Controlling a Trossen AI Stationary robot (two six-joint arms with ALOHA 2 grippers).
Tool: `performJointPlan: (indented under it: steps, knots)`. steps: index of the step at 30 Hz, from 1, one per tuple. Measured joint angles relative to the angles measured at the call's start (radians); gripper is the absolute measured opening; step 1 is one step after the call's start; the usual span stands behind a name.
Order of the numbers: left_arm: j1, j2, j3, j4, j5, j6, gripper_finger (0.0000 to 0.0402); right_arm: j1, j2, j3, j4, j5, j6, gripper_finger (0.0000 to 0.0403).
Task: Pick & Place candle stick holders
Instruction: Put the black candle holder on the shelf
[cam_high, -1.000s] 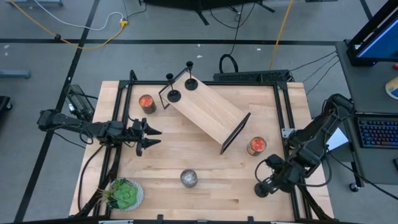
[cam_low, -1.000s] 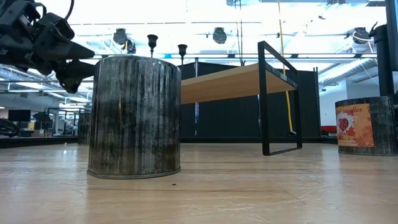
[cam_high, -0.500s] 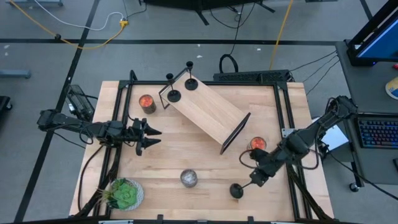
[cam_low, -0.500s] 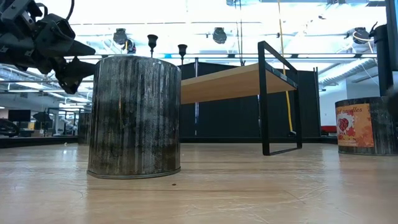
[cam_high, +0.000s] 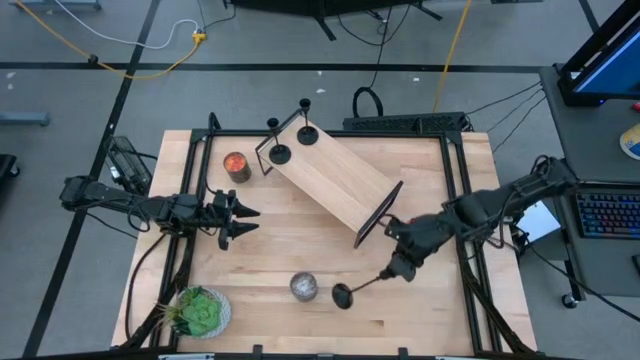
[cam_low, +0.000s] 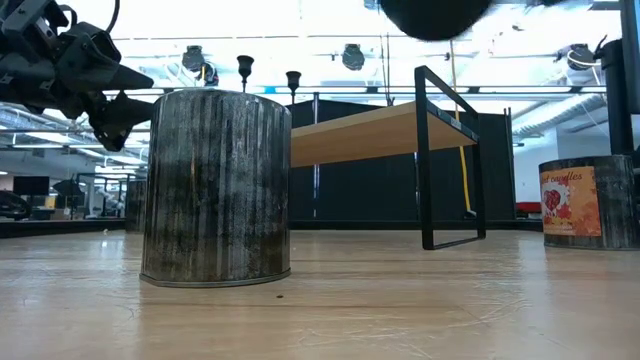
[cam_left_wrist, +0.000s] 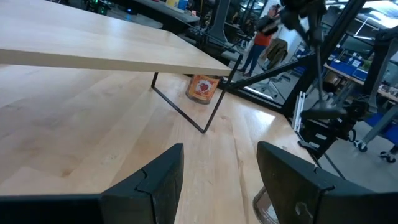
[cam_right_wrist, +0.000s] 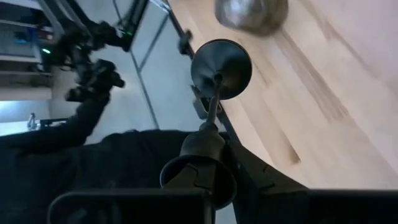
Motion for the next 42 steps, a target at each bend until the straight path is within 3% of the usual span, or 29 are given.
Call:
performJointPlan:
  steps: [21, 30, 42]
  knots:
    - [0.000, 0.000, 0.000, 0.000, 0.000, -0.002, 0.0209, -0.339, 0.053, 0.535, -0.473, -0.001, -0.425, 0.0012]
    - [0.000, 0.000, 0.000, 0.000, 0.000, -0.014, 0.0209, -0.538, 0.191, 0.784, -0.710, -0.004, -0.644, 0.0012]
    - [0.000, 0.000, 0.000, 0.001, 0.000, -0.024, 0.0209, -0.753, 0.430, 0.988, -0.737, -0.109, -0.865, 0.0012]
